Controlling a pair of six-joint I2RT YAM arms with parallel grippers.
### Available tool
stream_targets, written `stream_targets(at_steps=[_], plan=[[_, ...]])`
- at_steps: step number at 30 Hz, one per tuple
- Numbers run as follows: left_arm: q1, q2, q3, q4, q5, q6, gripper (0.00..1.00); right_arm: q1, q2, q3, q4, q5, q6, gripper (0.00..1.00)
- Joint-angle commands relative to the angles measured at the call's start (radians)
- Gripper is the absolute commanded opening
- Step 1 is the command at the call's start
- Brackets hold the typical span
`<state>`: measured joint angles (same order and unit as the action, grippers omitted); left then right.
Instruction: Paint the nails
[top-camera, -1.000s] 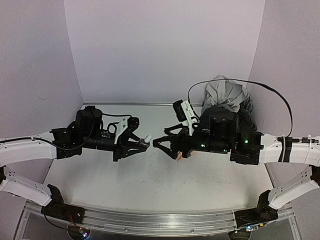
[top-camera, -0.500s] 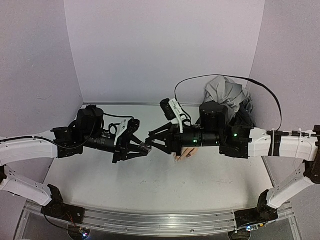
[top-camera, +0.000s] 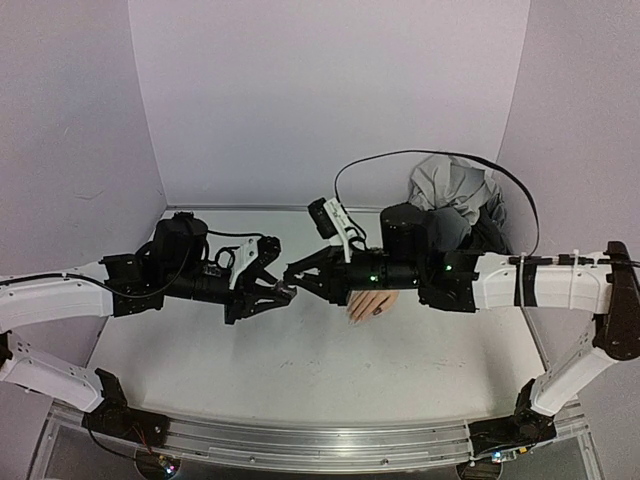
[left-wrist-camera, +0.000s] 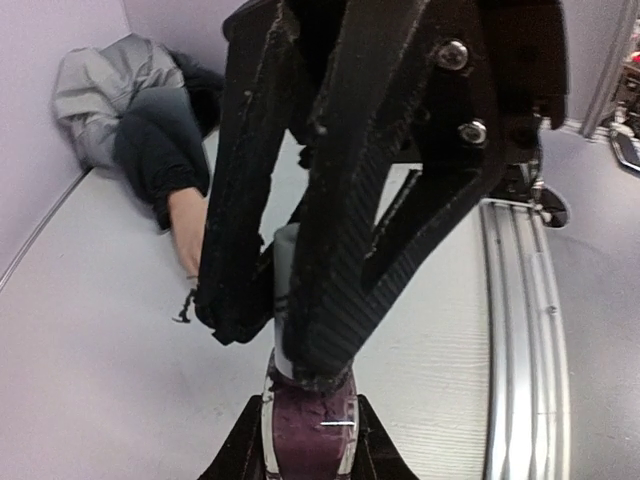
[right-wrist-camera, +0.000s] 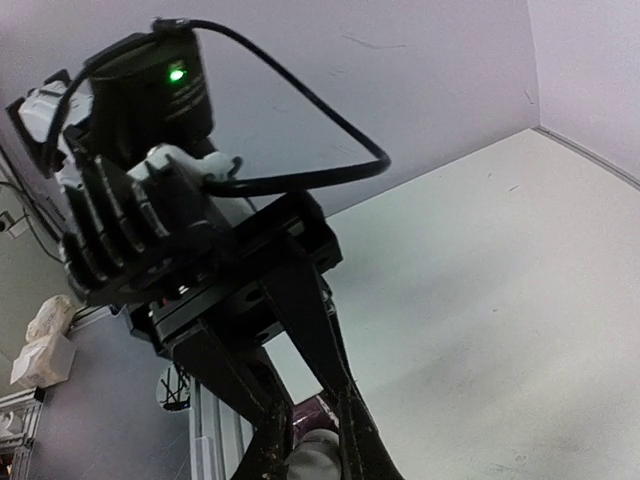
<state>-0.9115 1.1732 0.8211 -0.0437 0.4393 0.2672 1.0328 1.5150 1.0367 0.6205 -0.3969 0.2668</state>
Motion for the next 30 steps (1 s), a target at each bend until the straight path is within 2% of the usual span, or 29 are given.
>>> stream_targets(at_steps=[1,3,5,7,8,10,12,17,18,20,21,24,25,28,30], plan=[[-0.001,-0.042,0.047,0.110,-0.350,0.001,0.00,0.034,0.102,0.056,0.047,0.161,0.163,0.00],[-0.001,-0.041,0.046,0.110,-0.491,0.002,0.00,0.058,0.163,0.100,0.018,0.397,0.322,0.00],[-0.002,-0.040,0.046,0.110,-0.570,0.007,0.00,0.111,0.247,0.204,-0.111,0.621,0.520,0.00],[-0.002,-0.042,0.045,0.110,-0.593,0.007,0.00,0.199,0.353,0.316,-0.136,0.719,0.617,0.00],[-0.002,-0.044,0.044,0.110,-0.591,0.007,0.00,0.227,0.393,0.378,-0.139,0.738,0.647,0.00],[-0.001,-0.045,0.044,0.111,-0.575,0.006,0.00,0.244,0.465,0.485,-0.131,0.683,0.677,0.00],[-0.001,-0.045,0.044,0.110,-0.560,0.006,0.00,0.245,0.501,0.529,-0.122,0.651,0.674,0.00],[-0.001,-0.052,0.043,0.110,-0.548,0.011,0.00,0.238,0.443,0.493,-0.116,0.685,0.623,0.00],[-0.001,-0.053,0.043,0.111,-0.550,0.014,0.00,0.235,0.415,0.474,-0.116,0.700,0.605,0.03],[-0.001,-0.055,0.042,0.109,-0.545,0.017,0.00,0.227,0.348,0.419,-0.117,0.731,0.566,0.15],[-0.002,-0.053,0.042,0.109,-0.536,0.019,0.00,0.221,0.313,0.387,-0.117,0.746,0.539,0.18],[-0.001,-0.052,0.042,0.109,-0.520,0.018,0.00,0.212,0.186,0.281,-0.119,0.808,0.447,0.49],[-0.001,-0.050,0.042,0.109,-0.516,0.017,0.00,0.210,0.147,0.251,-0.122,0.828,0.412,0.56],[-0.001,-0.046,0.044,0.109,-0.500,0.015,0.00,0.203,0.033,0.146,-0.140,0.891,0.316,0.75],[-0.001,-0.042,0.046,0.110,-0.467,0.014,0.00,0.192,-0.033,0.061,-0.140,0.913,0.265,0.83]])
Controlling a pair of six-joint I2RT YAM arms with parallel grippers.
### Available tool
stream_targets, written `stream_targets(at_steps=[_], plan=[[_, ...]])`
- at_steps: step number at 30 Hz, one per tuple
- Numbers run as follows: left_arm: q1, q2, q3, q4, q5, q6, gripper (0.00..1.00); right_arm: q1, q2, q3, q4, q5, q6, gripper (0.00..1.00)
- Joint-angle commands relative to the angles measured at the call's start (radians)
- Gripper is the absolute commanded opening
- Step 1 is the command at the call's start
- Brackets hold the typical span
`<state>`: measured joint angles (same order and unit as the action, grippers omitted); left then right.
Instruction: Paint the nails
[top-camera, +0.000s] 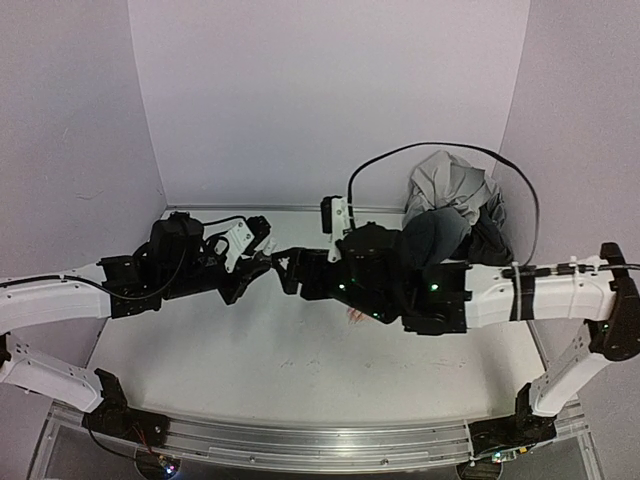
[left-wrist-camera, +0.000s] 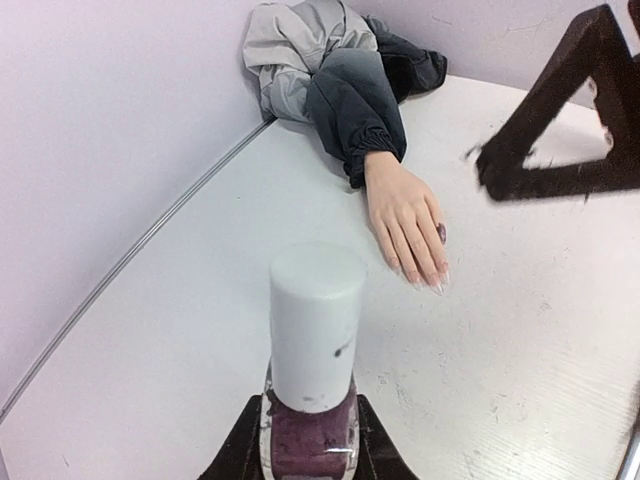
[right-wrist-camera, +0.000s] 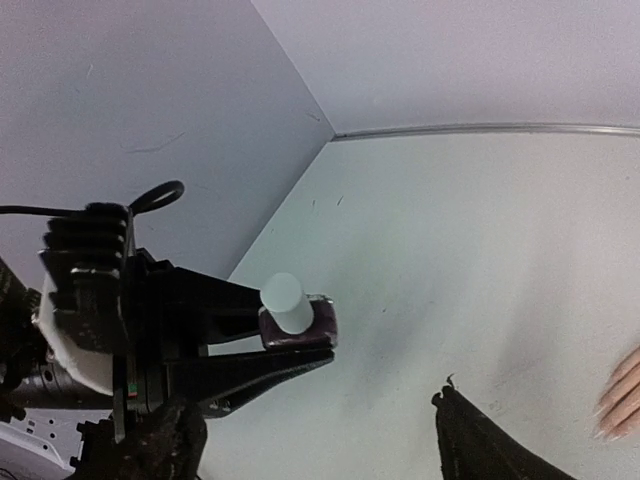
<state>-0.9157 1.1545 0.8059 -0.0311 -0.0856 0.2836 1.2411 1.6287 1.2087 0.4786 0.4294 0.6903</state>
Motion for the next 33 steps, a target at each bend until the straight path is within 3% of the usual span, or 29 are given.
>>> stream_targets(at_steps=[1,4,9,11,16,25,29,33], plan=[[0.003,-0.021,0.062,0.096,0.078,-0.003,0.00,-0.026,-0.175,-0.145,-0.001,0.088,-0.184,0.85],[0.003,-0.015,0.061,0.094,0.285,0.011,0.00,-0.082,-0.257,-0.248,0.003,0.002,-0.236,0.86],[0.003,-0.007,0.065,0.093,0.609,0.005,0.00,-0.159,-0.384,-0.387,0.166,-0.562,-0.406,0.84],[0.003,0.007,0.072,0.094,0.660,0.000,0.00,-0.158,-0.399,-0.394,0.194,-0.672,-0.425,0.84],[0.003,0.033,0.081,0.092,0.733,-0.012,0.00,-0.159,-0.356,-0.322,0.189,-0.783,-0.446,0.66],[0.003,0.050,0.085,0.087,0.791,-0.020,0.00,-0.199,-0.250,-0.173,0.160,-0.867,-0.468,0.58],[0.002,0.049,0.087,0.084,0.790,-0.016,0.00,-0.202,-0.191,-0.121,0.141,-0.973,-0.481,0.46],[0.003,0.046,0.087,0.082,0.790,-0.012,0.00,-0.203,-0.159,-0.099,0.135,-1.021,-0.488,0.41]])
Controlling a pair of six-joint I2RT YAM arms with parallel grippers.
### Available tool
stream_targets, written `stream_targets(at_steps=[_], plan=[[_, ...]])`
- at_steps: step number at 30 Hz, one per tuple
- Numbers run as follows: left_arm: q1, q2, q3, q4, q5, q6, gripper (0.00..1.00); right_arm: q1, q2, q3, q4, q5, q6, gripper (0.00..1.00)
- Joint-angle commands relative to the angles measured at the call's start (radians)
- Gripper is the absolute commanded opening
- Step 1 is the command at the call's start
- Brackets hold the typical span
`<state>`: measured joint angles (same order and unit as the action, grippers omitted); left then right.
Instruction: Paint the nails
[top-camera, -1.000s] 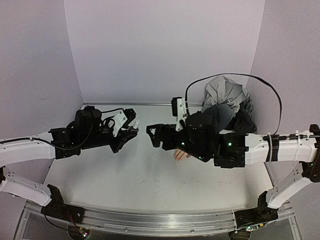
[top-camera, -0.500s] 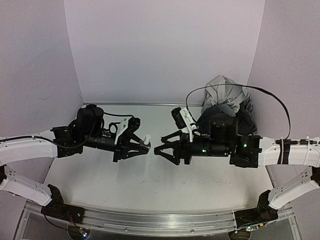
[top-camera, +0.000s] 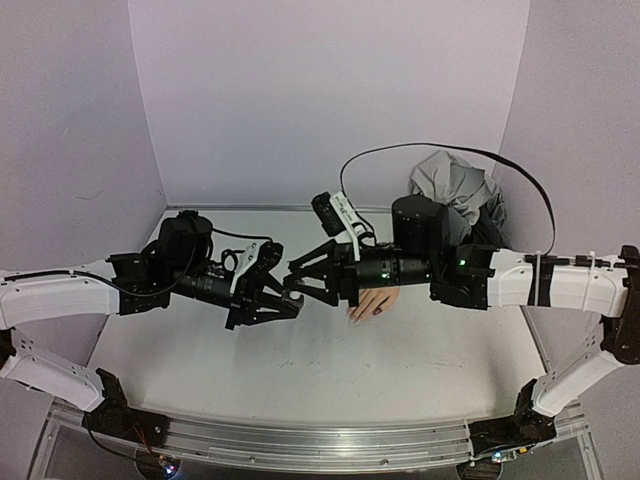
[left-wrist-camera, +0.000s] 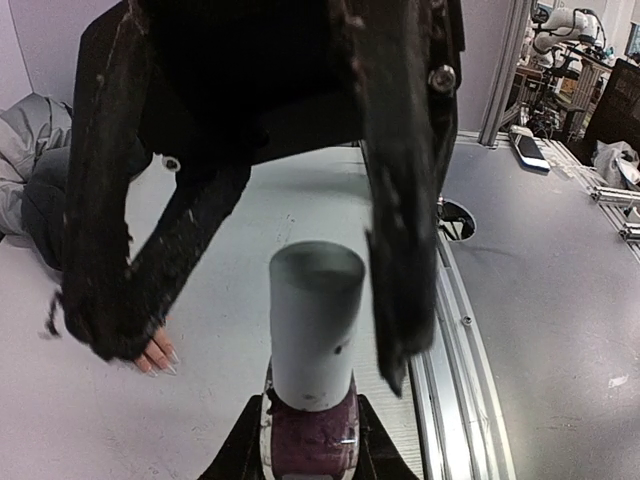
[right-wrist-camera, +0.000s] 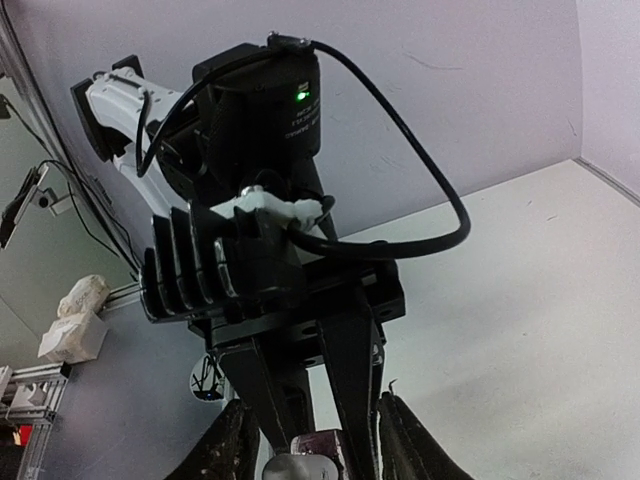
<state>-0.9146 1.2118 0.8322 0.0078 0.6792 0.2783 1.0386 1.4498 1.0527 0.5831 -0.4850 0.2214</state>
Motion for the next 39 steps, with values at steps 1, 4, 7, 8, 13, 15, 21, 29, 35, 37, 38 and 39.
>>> stream_targets(at_steps=[1,4,7,8,13,15,21,29,35,37,38,39], plan=[[0.001,-0.012,0.061,0.042,0.025,-0.007,0.00,0.001,0.022,0.059,0.029,-0.108,-0.020,0.38],[0.002,-0.015,0.061,0.040,0.022,-0.004,0.00,0.000,0.026,0.059,0.029,-0.101,-0.021,0.27],[0.001,-0.021,0.061,0.038,-0.006,-0.004,0.00,0.001,0.032,0.059,0.029,-0.096,-0.016,0.14],[0.001,-0.026,0.061,0.039,-0.026,-0.004,0.00,0.001,0.038,0.059,0.029,-0.093,-0.012,0.09],[0.001,-0.049,0.056,0.039,-0.261,-0.007,0.00,0.002,0.089,0.064,0.031,-0.023,0.032,0.00],[0.002,-0.054,0.057,0.040,-0.424,-0.020,0.00,0.008,0.127,0.075,0.029,0.075,0.078,0.00],[0.002,-0.069,0.052,0.041,-0.857,-0.019,0.00,0.149,0.354,0.267,-0.191,0.851,0.438,0.00],[0.003,-0.089,0.046,0.041,-0.837,-0.007,0.00,0.247,0.557,0.506,-0.214,0.889,0.589,0.00],[0.003,-0.085,0.047,0.041,-0.811,-0.005,0.00,0.226,0.416,0.422,-0.188,0.911,0.480,0.22],[0.003,-0.084,0.046,0.040,-0.801,-0.004,0.00,0.224,0.344,0.360,-0.176,0.934,0.418,0.41],[0.003,-0.081,0.048,0.041,-0.790,-0.003,0.00,0.222,0.291,0.326,-0.172,0.943,0.387,0.52],[0.003,-0.081,0.047,0.040,-0.779,-0.004,0.00,0.219,0.250,0.294,-0.170,0.944,0.343,0.58]])
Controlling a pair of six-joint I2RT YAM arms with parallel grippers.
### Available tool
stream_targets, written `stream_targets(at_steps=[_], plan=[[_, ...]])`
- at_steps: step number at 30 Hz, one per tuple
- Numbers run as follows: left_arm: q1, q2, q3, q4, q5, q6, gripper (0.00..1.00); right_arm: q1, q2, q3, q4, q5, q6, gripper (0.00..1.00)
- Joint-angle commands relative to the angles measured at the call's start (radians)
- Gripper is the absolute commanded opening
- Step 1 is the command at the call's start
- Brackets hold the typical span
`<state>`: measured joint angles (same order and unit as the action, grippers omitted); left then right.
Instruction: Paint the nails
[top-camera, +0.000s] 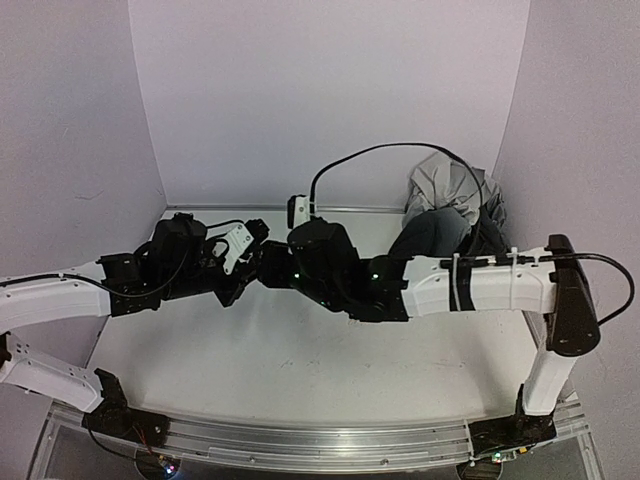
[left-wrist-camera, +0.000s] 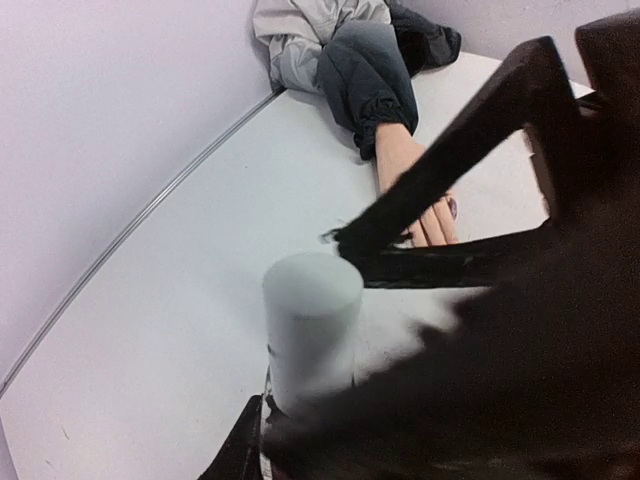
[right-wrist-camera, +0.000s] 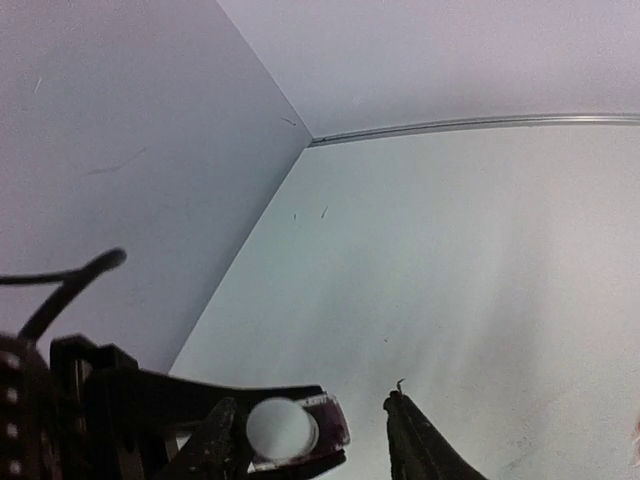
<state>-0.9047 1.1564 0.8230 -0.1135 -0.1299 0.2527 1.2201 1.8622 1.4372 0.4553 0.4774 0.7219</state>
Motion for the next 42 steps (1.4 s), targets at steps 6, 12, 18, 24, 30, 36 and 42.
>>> stream_targets(at_steps=[6,12,18,24,30,36,42], plan=[[-0.007,-0.004,0.065,0.159,0.268,0.023,0.00,-0.089,-0.408,-0.446,0.136,-0.331,-0.295,0.78],[-0.008,0.007,0.069,0.156,0.622,0.021,0.00,-0.169,-0.569,-0.630,0.296,-0.704,-0.408,0.92],[-0.008,0.041,0.080,0.153,0.767,0.006,0.00,-0.178,-0.557,-0.563,0.296,-0.848,-0.447,0.81],[-0.008,0.054,0.085,0.150,0.802,-0.001,0.00,-0.204,-0.463,-0.456,0.294,-0.992,-0.444,0.63],[-0.010,0.055,0.086,0.148,0.814,0.000,0.00,-0.206,-0.397,-0.375,0.292,-1.092,-0.436,0.49],[-0.010,0.053,0.087,0.146,0.819,0.001,0.00,-0.206,-0.358,-0.349,0.291,-1.136,-0.435,0.35],[-0.010,0.041,0.086,0.146,0.784,0.004,0.00,-0.206,-0.328,-0.334,0.289,-1.165,-0.438,0.09]])
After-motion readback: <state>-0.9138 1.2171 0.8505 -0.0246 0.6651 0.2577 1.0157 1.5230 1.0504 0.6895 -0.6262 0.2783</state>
